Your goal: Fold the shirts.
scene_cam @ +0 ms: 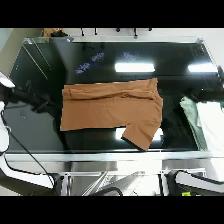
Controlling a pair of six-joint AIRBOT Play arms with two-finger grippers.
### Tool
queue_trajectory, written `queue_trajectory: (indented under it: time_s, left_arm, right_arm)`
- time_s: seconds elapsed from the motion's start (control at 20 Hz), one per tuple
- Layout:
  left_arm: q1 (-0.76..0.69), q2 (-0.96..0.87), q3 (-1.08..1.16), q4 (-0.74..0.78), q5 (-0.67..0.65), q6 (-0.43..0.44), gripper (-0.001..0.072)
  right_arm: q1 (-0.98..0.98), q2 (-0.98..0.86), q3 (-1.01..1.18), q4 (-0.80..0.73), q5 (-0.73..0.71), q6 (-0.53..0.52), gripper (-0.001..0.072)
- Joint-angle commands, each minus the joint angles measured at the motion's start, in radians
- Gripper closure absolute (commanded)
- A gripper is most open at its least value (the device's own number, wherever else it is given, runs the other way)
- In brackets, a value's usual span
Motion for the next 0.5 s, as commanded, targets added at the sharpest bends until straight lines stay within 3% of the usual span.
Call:
queue_trajectory:
  time_s: [0.0, 0.25, 0.3, 0.45]
  left_arm:
    - [0.016, 0.098, -0.303, -0.003, 0.121, 0.043, 0.0077]
    - [0.013, 0.099, -0.446, -0.173, 0.222, 0.141, 0.0078]
    - [0.011, 0.099, -0.451, -0.188, 0.227, 0.151, 0.0115]
    - [0.008, 0.098, -0.443, -0.191, 0.233, 0.161, 0.0115]
  right_arm:
    - [-0.058, 0.127, -0.236, -0.004, 0.035, 0.054, 0.0205]
    - [-0.056, 0.151, -0.386, -0.002, 0.031, 0.054, 0.0206]
    - [-0.056, 0.148, -0.412, -0.002, 0.029, 0.05, 0.0206]
    - [-0.056, 0.129, -0.482, -0.002, 0.019, 0.046, 0.0206]
